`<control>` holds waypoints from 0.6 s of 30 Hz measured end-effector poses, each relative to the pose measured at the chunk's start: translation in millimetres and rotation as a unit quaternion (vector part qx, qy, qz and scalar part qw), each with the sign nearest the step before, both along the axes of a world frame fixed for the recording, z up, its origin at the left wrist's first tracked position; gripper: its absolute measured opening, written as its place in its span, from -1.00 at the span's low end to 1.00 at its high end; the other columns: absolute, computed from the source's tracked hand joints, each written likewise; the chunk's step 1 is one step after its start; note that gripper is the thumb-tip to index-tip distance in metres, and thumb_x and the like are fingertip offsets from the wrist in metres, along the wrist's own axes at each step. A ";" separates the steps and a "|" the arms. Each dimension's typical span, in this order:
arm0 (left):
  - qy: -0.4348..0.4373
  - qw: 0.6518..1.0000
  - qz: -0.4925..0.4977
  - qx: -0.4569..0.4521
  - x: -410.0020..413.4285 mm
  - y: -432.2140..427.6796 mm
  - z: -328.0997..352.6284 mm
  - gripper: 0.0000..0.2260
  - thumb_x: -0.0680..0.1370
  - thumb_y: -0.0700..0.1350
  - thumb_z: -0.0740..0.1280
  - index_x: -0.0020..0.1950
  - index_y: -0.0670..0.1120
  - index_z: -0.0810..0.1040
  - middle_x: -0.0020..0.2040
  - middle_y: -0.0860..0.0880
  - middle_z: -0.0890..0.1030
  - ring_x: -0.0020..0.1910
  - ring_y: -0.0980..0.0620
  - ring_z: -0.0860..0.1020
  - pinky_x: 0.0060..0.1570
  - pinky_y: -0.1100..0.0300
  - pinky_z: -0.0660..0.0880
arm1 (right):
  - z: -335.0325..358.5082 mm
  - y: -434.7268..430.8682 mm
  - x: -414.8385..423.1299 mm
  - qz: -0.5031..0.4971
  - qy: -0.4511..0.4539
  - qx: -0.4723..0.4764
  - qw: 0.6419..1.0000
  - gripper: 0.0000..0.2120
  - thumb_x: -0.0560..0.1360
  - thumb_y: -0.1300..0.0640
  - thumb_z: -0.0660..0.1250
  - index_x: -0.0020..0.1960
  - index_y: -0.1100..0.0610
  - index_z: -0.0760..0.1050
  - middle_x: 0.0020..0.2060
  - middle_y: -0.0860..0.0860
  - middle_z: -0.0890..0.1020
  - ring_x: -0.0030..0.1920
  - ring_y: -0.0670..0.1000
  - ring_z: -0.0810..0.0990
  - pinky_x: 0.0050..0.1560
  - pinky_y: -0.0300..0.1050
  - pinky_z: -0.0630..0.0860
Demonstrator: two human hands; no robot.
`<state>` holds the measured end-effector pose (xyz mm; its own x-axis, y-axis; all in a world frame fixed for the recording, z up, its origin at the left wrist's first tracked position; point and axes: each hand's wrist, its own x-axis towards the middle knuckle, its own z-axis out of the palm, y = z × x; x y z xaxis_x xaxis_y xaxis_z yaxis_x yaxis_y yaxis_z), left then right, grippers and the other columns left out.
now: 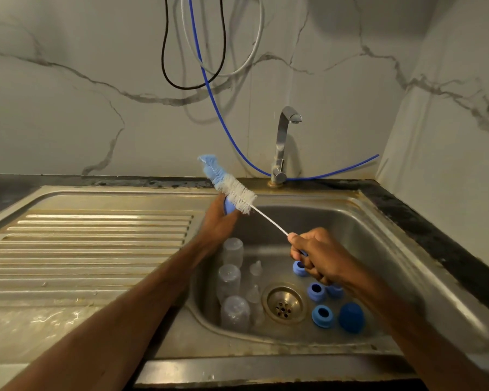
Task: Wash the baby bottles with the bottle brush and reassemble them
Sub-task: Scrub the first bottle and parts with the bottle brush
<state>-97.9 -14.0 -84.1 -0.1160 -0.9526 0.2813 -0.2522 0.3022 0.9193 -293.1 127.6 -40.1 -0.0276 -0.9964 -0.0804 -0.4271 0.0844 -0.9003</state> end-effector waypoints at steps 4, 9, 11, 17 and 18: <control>-0.029 0.999 -0.027 -0.001 -8.3 10.7 4.1 -0.58 0.61 -0.03 0.41 0.43 -0.03 0.42 0.28 -0.03 0.58 0.20 0.00 0.59 0.22 -0.06 0.59 | 0.5 -5.4 4.5 -0.018 0.011 -0.022 1.000 -0.51 0.70 -0.02 0.13 -0.35 0.14 0.44 -0.56 0.02 0.30 -0.61 -0.07 0.19 -0.58 -0.27 0.11; -0.028 1.000 -0.013 -0.005 0.2 4.6 4.5 -0.54 0.59 0.06 0.43 0.44 -0.02 0.42 0.30 -0.05 0.58 0.21 -0.05 0.60 0.21 -0.15 0.60 | 2.6 -0.5 2.7 -0.035 0.000 -0.043 0.998 -0.52 0.71 0.04 0.13 -0.33 0.19 0.42 -0.55 0.06 0.29 -0.63 -0.10 0.19 -0.62 -0.29 0.16; -0.033 0.999 -0.014 -0.004 6.4 2.1 2.4 -0.55 0.57 0.08 0.44 0.40 -0.01 0.45 0.25 -0.04 0.59 0.17 -0.04 0.61 0.18 -0.15 0.61 | 2.6 1.6 1.2 -0.033 -0.001 -0.034 0.999 -0.52 0.71 0.03 0.13 -0.34 0.18 0.41 -0.55 0.05 0.28 -0.63 -0.10 0.19 -0.62 -0.28 0.15; -0.062 0.996 -0.060 -0.025 -16.7 11.6 2.2 -0.62 0.59 -0.02 0.44 0.36 -0.10 0.48 0.17 -0.05 0.61 0.10 -0.02 0.61 0.14 0.04 0.59 | 5.6 -4.0 7.2 -0.022 -0.001 -0.008 1.000 -0.53 0.71 -0.01 0.12 -0.32 0.15 0.40 -0.55 0.01 0.27 -0.61 -0.09 0.17 -0.59 -0.29 0.10; -0.059 0.996 -0.057 -0.027 -16.0 11.0 3.6 -0.62 0.59 -0.01 0.44 0.35 -0.10 0.48 0.16 -0.06 0.61 0.10 -0.02 0.61 0.15 0.01 0.60 | 6.7 -3.3 6.7 -0.029 -0.006 -0.012 0.999 -0.54 0.71 0.01 0.12 -0.31 0.17 0.41 -0.54 0.02 0.27 -0.61 -0.09 0.17 -0.60 -0.29 0.10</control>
<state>-113.9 -3.0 -80.5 -0.2582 -0.9149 0.3102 -0.3184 0.3837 0.8668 -286.3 124.2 -33.4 -0.0847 -0.9947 -0.0576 -0.4110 0.0876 -0.9074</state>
